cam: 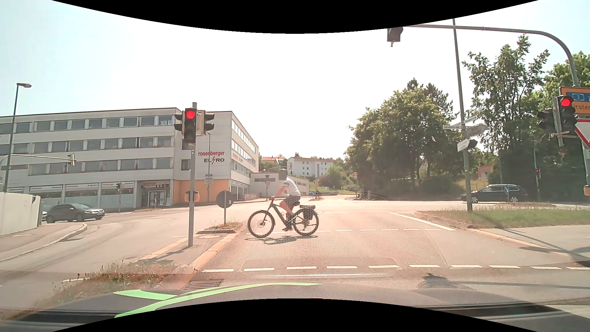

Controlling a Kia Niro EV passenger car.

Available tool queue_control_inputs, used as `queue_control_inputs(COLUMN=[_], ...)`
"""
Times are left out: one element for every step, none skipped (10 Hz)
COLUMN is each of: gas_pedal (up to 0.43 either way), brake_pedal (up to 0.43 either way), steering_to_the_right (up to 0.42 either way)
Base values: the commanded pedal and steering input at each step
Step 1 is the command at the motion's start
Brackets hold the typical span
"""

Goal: Follow the waypoints while adhering to traffic rules and regulations

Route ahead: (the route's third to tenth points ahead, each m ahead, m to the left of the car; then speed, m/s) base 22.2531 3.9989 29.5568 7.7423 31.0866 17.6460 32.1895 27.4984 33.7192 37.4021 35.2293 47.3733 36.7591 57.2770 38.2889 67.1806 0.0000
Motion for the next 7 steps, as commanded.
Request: queue_control_inputs(gas_pedal=[0.000,0.000,0.000,0.000,0.000,0.000,0.000], brake_pedal=[0.360,0.360,0.360,0.360,0.360,0.360,0.360], steering_to_the_right=[-0.008,-0.008,-0.008,-0.008,-0.008,-0.008,-0.008])
